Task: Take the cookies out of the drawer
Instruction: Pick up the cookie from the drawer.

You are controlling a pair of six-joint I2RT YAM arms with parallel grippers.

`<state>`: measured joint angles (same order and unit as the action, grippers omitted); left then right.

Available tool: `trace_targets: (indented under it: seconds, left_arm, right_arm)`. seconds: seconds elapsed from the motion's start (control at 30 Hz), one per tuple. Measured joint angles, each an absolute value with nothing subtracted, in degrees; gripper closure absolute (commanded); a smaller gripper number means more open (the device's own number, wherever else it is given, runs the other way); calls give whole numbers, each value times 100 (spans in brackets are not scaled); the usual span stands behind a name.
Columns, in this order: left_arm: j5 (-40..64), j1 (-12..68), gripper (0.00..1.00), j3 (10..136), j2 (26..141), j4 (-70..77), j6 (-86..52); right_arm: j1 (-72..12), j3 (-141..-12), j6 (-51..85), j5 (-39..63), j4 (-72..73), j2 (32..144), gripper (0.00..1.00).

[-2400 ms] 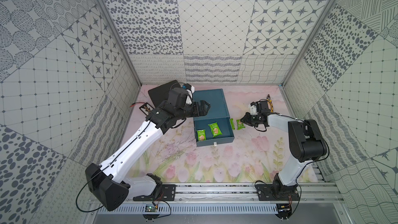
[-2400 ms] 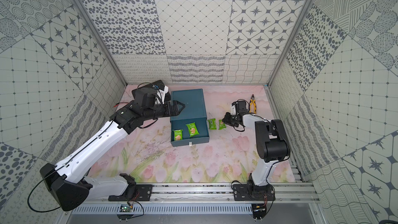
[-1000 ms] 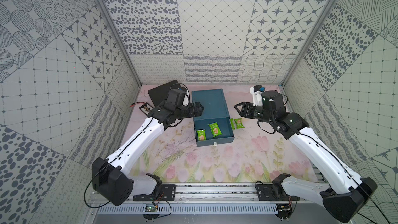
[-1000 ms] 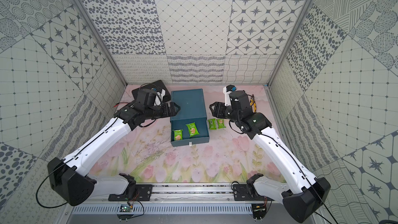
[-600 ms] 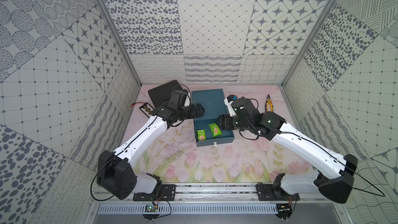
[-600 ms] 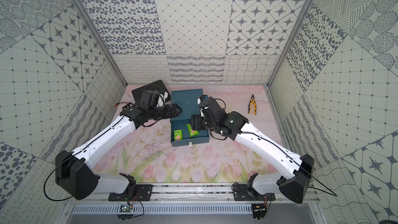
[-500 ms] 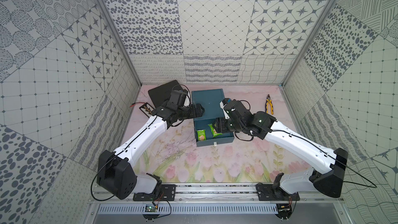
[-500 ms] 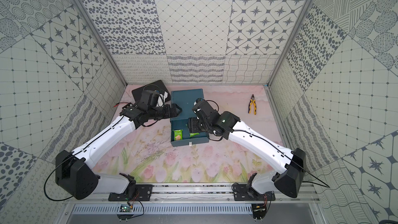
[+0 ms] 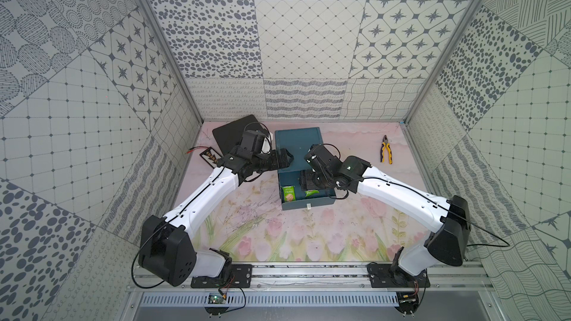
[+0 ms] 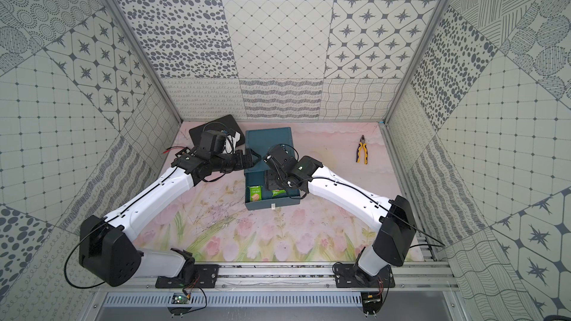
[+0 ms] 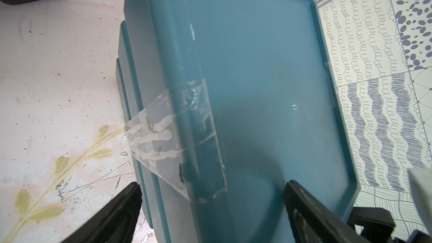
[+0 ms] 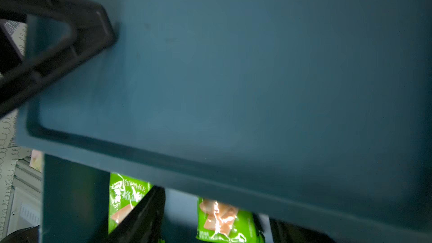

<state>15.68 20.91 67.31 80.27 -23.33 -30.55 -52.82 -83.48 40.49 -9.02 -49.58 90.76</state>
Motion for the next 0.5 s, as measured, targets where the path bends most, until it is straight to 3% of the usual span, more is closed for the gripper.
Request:
trace_targets:
  seconds: [0.5]
  left_arm:
    - [1791,2086,2,6729,8101,-2241,-3155]
  right_arm:
    - [-5457,-8399,4025,-1238,-4939,9391,30]
